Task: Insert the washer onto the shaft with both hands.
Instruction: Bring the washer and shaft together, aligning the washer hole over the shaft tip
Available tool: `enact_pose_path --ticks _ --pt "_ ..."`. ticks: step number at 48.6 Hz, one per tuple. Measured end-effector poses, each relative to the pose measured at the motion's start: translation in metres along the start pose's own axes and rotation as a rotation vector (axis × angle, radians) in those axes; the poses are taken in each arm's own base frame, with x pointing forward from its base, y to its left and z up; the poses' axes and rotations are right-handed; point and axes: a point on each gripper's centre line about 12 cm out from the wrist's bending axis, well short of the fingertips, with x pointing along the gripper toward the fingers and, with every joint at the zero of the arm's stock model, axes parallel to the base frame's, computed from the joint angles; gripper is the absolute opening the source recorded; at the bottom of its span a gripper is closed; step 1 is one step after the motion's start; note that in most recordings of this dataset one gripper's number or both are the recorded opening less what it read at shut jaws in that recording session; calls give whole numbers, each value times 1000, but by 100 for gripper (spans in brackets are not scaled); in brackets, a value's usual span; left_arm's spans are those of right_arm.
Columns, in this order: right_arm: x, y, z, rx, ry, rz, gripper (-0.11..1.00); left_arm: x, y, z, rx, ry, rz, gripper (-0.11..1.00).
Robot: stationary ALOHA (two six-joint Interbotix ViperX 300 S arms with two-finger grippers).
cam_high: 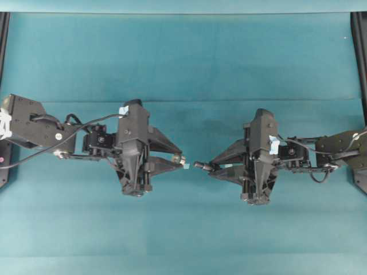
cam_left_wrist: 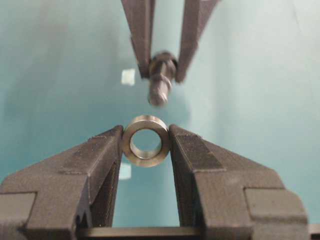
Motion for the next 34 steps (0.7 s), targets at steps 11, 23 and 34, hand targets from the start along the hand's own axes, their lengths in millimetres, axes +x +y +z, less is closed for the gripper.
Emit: enact_pose_path --ticks 11,23,34 --pt "2 1 0 -1 -3 1 0 4 -1 2 1 -1 -2 35" --pt "2 1 1 -1 -9 2 0 9 -2 2 2 1 -4 35" --pt "2 1 1 -2 -9 3 0 13 -5 1 6 4 -10 35"
